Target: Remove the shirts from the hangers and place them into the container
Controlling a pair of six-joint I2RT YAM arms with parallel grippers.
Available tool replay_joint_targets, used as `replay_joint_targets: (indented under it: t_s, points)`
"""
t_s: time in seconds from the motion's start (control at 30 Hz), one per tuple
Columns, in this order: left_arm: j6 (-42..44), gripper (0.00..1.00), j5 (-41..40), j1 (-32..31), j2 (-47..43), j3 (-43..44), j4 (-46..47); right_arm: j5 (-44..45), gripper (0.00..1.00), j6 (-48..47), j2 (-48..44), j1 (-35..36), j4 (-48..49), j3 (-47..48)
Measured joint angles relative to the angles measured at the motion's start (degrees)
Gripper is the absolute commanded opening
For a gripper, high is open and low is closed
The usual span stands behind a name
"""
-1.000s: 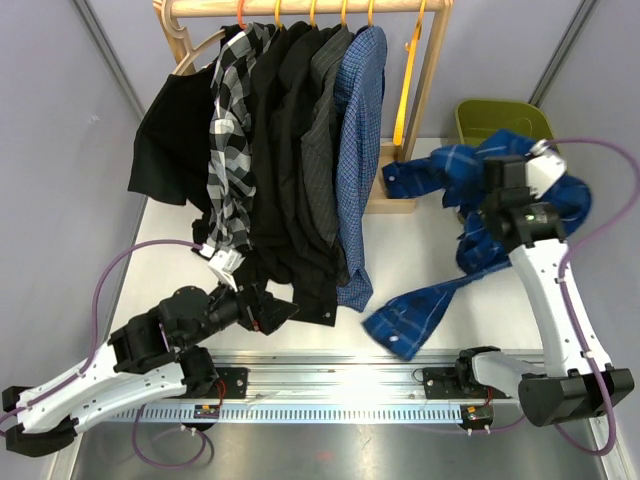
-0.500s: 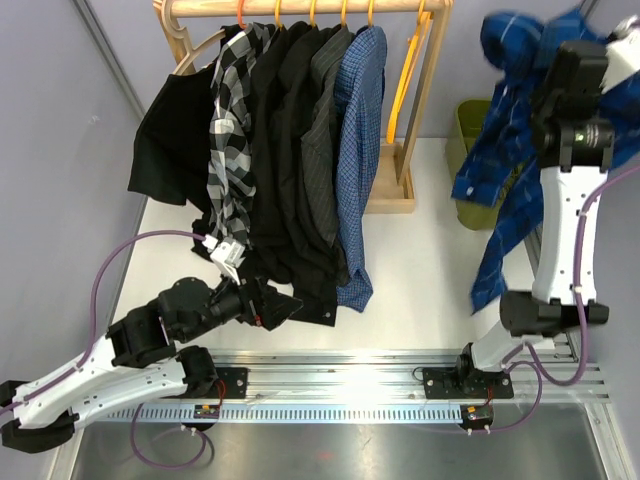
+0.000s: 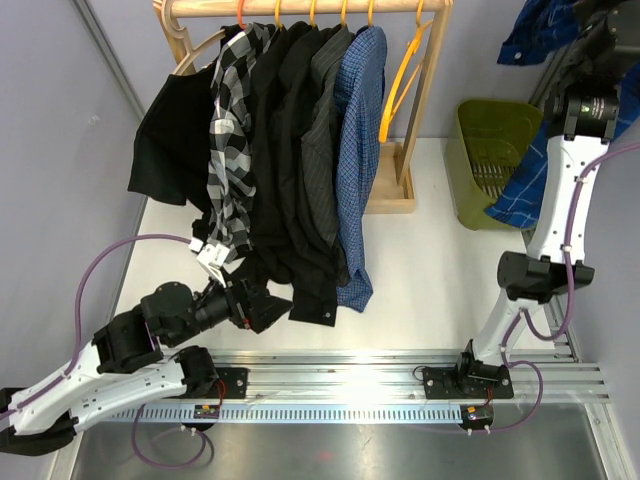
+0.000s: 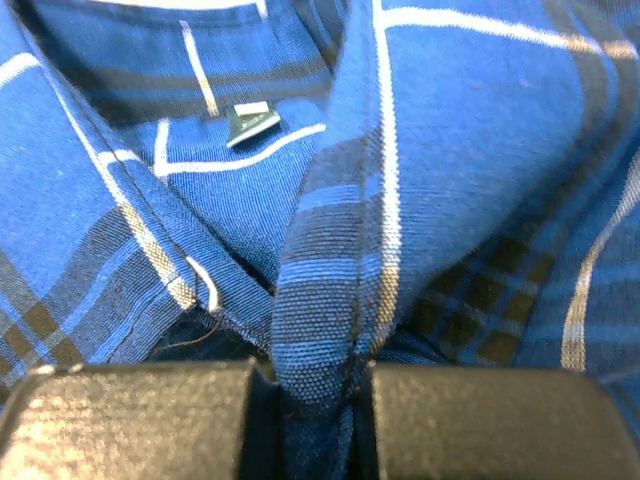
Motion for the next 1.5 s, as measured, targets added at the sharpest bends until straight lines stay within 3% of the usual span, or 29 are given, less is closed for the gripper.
replay_joint_targets:
  t_s: [0.17, 0.3, 0.47, 0.9, 1.13, 1.5]
  points:
    - [-0.7, 0.99, 0.0, -0.02, -0.39, -0.9, 0.35, -3.91, 0.0, 3.96, 10.64, -2.54, 12.26, 14.56]
    - [-0.66, 0.99, 0.02, -0.04, 0.48, -1.44, 1.22, -5.2, 0.0, 7.45, 10.36, -4.2, 21.66, 10.32]
    - [-0.48, 0.99, 0.37, -0.04, 3.48, -1.7, 3.43, -6.75, 0.0, 9.7, 11.54, -5.42, 26.64, 6.03]
    - [-0.48, 0.99, 0.68, -0.09, 4.35, -3.65, 4.61, -13.22, 0.0, 11.39, 32.02, -6.05, 19.96, 11.02]
    - [-0.48, 0.99, 0.96, -0.09, 5.31, -3.65, 5.33, -15.1, 0.0, 13.51, 27.54, -6.45, 22.91, 9.25]
    - [-0.48, 0.99, 1.55, -0.09, 7.91, -3.5, 5.97, -14.51, 0.0, 15.3, 9.35, -6.56, 41.72, 12.59]
